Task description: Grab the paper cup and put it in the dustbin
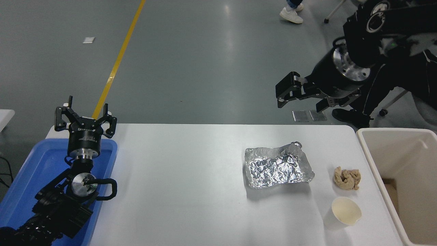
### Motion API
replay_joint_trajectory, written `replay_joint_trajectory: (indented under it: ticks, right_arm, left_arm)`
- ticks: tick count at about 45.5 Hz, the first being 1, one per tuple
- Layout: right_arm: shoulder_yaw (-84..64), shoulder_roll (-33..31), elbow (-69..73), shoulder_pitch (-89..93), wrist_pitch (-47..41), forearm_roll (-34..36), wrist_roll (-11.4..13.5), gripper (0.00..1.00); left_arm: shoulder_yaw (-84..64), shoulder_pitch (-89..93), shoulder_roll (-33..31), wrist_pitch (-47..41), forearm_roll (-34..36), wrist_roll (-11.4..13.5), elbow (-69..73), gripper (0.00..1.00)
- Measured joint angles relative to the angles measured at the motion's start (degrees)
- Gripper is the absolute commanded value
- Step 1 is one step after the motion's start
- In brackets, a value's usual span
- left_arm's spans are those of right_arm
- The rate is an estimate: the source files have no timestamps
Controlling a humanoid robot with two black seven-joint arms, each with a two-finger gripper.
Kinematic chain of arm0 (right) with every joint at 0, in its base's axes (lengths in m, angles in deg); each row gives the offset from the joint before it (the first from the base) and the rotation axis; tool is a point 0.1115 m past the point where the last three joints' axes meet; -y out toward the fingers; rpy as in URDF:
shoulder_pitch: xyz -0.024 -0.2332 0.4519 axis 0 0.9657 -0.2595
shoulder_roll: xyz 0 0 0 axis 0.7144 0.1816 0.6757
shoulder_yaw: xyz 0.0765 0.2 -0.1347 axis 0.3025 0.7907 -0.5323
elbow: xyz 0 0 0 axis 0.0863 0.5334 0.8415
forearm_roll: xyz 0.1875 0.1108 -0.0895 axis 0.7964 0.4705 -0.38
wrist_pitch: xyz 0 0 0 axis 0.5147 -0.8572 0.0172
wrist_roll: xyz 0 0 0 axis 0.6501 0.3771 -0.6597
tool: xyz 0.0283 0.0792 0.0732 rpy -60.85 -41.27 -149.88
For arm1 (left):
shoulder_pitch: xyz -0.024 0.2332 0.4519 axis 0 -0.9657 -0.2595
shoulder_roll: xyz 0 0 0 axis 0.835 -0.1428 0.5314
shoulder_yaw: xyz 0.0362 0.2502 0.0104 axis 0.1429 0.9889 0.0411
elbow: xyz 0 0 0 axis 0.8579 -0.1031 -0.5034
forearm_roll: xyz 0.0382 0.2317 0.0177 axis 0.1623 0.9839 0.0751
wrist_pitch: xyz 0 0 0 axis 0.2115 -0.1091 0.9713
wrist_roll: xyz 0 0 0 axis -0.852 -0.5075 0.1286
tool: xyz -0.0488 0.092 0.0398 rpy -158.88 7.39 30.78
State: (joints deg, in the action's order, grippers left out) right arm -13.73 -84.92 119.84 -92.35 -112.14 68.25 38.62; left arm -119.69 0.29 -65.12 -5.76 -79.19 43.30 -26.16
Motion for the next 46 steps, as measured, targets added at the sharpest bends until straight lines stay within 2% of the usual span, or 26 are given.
replay_joint_trajectory:
  ticks: [15,29,46]
  right_arm:
    - [-1.85,-1.33,2.46,-1.87,-3.11,-0.76,0.56,1.00]
    - [-5.90,-3.78,2.58,4.58,-3.50,-1.11,0.70,1.00]
    - [-7.07,-7.63,1.83,22.18,8.54,-3.50,0.72,1.00]
  left_arm:
    - [0.00,0.03,0.02,0.00,0.00,0.00,0.00,0.99]
    - [0.00,0.06,0.02,0.00,0.00,0.00,-0.01,0.99]
    - [0.00,0.08,-0.05,-0.01,0.00,0.01,0.01,0.99]
